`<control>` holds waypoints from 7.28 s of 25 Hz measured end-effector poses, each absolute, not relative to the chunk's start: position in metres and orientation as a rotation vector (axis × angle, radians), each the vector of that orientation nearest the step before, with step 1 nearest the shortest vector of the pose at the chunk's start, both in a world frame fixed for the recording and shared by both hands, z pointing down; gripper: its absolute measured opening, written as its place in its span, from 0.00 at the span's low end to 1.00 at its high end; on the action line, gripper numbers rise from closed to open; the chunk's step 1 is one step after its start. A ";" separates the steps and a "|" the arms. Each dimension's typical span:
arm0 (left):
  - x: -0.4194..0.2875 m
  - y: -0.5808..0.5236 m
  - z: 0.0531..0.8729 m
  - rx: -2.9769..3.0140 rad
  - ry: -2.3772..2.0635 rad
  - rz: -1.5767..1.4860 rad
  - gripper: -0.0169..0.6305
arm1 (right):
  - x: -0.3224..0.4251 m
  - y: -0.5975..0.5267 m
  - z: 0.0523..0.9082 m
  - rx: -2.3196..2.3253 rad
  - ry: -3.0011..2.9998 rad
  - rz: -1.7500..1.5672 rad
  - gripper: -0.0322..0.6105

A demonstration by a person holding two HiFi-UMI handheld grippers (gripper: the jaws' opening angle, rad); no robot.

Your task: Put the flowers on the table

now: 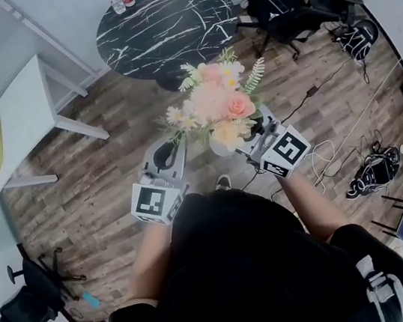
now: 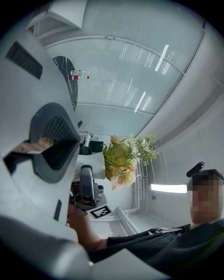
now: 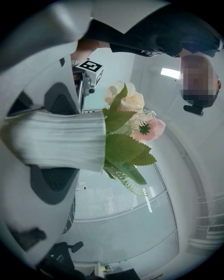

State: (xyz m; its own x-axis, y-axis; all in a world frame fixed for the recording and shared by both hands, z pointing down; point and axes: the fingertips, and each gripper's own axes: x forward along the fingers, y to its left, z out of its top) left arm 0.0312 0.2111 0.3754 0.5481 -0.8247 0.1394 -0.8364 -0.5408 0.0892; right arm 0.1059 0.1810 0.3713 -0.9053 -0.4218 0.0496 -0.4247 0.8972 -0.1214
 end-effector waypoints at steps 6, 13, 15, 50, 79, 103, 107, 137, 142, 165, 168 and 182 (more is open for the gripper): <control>0.037 0.199 0.376 2.625 -1.442 0.125 0.05 | 0.112 0.168 0.374 0.656 -3.037 0.213 0.58; 0.028 0.177 0.382 2.621 -1.445 0.126 0.05 | 0.104 0.145 0.380 0.656 -3.033 0.217 0.58; 0.020 0.167 0.385 2.621 -1.443 0.119 0.05 | 0.097 0.136 0.382 0.658 -3.026 0.214 0.58; -0.115 -0.021 0.382 2.743 -1.191 0.048 0.05 | -0.034 -0.035 0.380 0.931 -2.912 0.193 0.58; -0.130 -0.123 0.390 2.731 -1.222 0.094 0.05 | -0.045 -0.147 0.393 0.944 -2.937 0.209 0.58; -0.068 -0.291 0.392 2.622 -1.404 0.165 0.05 | 0.022 -0.329 0.407 0.784 -2.976 0.230 0.58; -0.065 -0.307 0.394 2.594 -1.442 0.163 0.05 | 0.027 -0.351 0.412 0.770 -2.985 0.238 0.58; -0.126 -0.447 0.526 2.497 -1.386 0.204 0.05 | -0.044 -0.509 0.537 0.962 -2.852 0.150 0.58; -0.140 -0.462 0.559 2.475 -1.407 0.203 0.05 | -0.059 -0.528 0.575 0.999 -2.827 0.154 0.58; -0.177 -0.542 0.635 2.438 -1.436 0.166 0.05 | -0.127 -0.610 0.641 1.084 -2.815 0.020 0.58; -0.184 -0.545 0.645 2.425 -1.432 0.186 0.05 | -0.131 -0.611 0.640 1.117 -2.828 0.021 0.58; -0.172 -0.541 0.645 2.449 -1.414 0.165 0.05 | -0.131 -0.592 0.640 1.071 -2.874 0.079 0.58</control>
